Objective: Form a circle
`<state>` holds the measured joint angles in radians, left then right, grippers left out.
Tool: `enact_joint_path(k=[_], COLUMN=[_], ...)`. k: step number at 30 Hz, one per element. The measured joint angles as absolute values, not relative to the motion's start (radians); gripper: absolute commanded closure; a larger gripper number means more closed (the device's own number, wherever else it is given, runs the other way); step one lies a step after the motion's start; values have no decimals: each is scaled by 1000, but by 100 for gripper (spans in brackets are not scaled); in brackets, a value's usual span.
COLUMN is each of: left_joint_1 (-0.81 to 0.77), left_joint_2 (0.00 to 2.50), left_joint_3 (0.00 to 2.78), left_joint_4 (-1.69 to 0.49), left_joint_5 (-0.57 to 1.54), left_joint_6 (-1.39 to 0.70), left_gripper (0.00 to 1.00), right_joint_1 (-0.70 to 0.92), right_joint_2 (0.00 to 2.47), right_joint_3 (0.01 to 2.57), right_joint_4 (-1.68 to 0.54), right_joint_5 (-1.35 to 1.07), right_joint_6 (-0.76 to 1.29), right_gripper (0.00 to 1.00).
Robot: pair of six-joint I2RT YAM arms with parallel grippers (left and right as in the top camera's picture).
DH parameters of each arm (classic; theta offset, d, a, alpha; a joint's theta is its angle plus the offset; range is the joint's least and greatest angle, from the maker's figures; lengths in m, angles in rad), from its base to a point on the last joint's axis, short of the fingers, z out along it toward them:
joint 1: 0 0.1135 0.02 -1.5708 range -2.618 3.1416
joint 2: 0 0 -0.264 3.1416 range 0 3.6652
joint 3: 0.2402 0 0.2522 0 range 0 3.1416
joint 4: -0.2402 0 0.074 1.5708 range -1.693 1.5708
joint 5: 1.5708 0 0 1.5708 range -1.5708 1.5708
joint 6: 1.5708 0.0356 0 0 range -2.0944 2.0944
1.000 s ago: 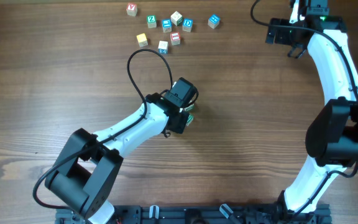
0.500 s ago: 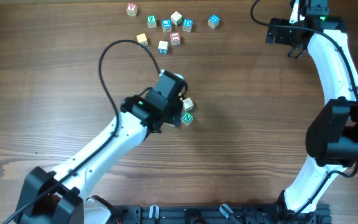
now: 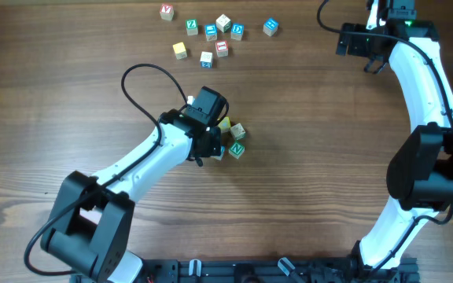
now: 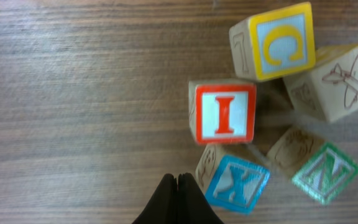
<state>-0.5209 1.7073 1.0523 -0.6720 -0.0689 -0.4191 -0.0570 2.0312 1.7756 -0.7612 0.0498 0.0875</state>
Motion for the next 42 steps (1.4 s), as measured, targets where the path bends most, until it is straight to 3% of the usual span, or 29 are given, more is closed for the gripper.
enact_joint_path(k=[42], left_joint_1=[-521], left_joint_2=[1740], left_joint_3=[1052], left_joint_4=[-623], left_joint_5=[-1], left_joint_6=[-394], left_gripper=[96], right_joint_1=[-57], right_joint_2=[2031], right_joint_3=[1776], right_joint_4=[-762], right_joint_5=[50], right_joint_6=[88], right_gripper=[1])
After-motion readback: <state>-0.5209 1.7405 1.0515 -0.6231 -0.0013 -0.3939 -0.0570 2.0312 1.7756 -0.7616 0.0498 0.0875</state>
